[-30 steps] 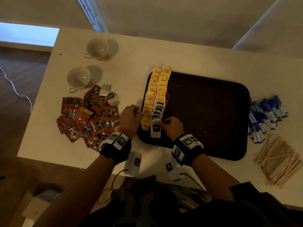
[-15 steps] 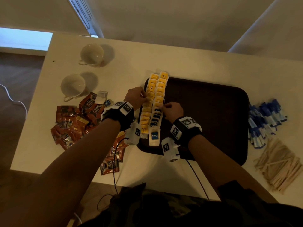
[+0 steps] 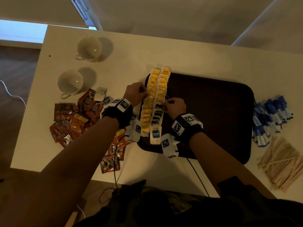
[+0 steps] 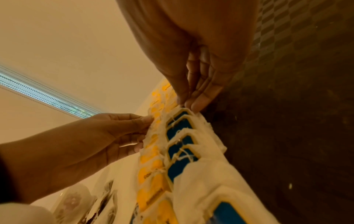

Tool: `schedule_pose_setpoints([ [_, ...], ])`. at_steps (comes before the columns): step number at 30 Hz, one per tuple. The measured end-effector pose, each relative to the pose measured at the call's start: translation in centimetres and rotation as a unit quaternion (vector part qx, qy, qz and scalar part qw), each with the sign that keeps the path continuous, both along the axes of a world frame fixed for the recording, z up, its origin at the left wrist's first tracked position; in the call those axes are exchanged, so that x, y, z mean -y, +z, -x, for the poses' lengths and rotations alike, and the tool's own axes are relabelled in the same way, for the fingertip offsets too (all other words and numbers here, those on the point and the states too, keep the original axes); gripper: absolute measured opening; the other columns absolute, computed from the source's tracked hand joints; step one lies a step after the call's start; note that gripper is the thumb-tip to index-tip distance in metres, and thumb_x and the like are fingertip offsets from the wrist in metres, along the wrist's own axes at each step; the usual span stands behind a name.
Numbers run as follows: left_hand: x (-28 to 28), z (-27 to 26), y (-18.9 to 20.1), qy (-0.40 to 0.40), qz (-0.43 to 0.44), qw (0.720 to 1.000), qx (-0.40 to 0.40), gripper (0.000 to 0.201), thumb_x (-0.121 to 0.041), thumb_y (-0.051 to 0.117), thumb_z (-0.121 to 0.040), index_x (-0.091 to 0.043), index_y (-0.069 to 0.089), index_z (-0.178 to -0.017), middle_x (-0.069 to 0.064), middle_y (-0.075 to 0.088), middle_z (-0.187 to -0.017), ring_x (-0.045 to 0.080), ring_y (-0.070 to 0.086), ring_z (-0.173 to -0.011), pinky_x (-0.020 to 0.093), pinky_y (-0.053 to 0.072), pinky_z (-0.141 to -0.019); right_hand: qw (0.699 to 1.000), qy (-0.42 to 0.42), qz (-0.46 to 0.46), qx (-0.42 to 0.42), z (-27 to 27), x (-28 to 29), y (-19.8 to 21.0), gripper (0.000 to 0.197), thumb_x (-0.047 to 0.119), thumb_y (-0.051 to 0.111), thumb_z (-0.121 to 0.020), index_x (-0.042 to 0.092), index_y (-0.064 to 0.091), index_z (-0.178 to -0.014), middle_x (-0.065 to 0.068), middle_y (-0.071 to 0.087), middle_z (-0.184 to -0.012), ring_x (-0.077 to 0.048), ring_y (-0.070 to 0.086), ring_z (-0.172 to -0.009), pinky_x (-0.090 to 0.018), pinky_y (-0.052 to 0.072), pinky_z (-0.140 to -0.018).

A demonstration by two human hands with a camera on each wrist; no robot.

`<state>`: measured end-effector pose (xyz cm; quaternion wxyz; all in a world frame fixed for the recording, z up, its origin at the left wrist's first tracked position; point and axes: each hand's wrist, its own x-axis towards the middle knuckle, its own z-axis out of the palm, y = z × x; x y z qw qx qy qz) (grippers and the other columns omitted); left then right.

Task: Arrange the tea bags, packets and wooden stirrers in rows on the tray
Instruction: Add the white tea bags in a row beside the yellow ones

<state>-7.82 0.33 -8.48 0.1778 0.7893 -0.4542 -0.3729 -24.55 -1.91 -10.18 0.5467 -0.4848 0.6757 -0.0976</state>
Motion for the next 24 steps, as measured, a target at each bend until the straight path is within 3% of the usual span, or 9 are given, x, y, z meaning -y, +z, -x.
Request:
schedule_pose_setpoints([
  [4,-0.2,0.1,0.3,0.015,0.000,1.000,-0.012,0.025,-0.025,0.070,-0.082,-0.006,0.061,-0.097,0.014,0.066,-0.092,0.025,0.063,-0.081,0.039,0.054,-0.076,1.000,0.000,0.001,0.008,0.1,0.1,0.2,0.014,0.022,0.065,-0.087,0.009,0.064,-0.092,-0.013,0.069,-0.097,-0.024,0.068,-0.088,-0.042,0.056,-0.084],
  [8,-1.7,0.2,2.6,0.040,0.028,0.999,-0.013,0.037,-0.033,0.071,-0.081,-0.009,0.055,-0.103,0.006,0.062,-0.080,0.013,0.054,-0.061,0.031,0.050,-0.065,1.000,0.009,-0.010,0.004,0.7,-0.5,1.1,0.028,0.031,0.067,-0.085,0.013,0.055,-0.103,-0.009,0.063,-0.109,-0.022,0.064,-0.094,-0.041,0.055,-0.086],
  [12,-5.7,0.8,4.6,0.027,-0.014,1.000,0.006,0.034,-0.036,0.073,-0.077,-0.015,0.055,-0.096,-0.003,0.059,-0.076,0.009,0.056,-0.066,0.021,0.047,-0.059,0.995,0.084,-0.058,0.000,2.5,-3.2,3.1,0.046,0.036,0.074,-0.078,0.014,0.049,-0.110,0.000,0.056,-0.100,-0.015,0.058,-0.092,-0.033,0.053,-0.084],
  [14,-8.0,1.6,4.5,0.012,-0.070,0.997,-0.004,0.030,-0.034,0.074,-0.077,-0.015,0.056,-0.092,-0.001,0.062,-0.082,0.010,0.059,-0.073,0.024,0.051,-0.065,0.983,0.153,-0.092,-0.031,3.4,-4.9,3.7,0.050,0.034,0.076,-0.075,0.013,0.049,-0.111,0.000,0.056,-0.098,-0.014,0.057,-0.090,-0.029,0.051,-0.078],
  [18,-10.9,3.5,3.6,-0.028,-0.135,0.990,0.014,0.027,-0.030,0.072,-0.080,-0.010,0.062,-0.094,0.006,0.064,-0.096,0.019,0.060,-0.088,0.030,0.049,-0.078,0.954,0.263,-0.111,-0.097,3.7,-7.0,2.9,0.039,0.039,0.076,-0.075,0.007,0.062,-0.091,-0.008,0.066,-0.093,-0.019,0.063,-0.081,-0.030,0.050,-0.070],
  [24,-11.7,4.4,1.9,0.003,-0.129,0.991,0.040,0.023,-0.025,0.070,-0.081,-0.005,0.066,-0.091,0.013,0.065,-0.097,0.022,0.061,-0.089,0.027,0.045,-0.075,0.955,0.246,-0.124,-0.114,3.2,-7.3,1.6,0.047,0.040,0.078,-0.072,0.004,0.065,-0.099,-0.012,0.069,-0.095,-0.025,0.068,-0.087,-0.040,0.056,-0.081],
])
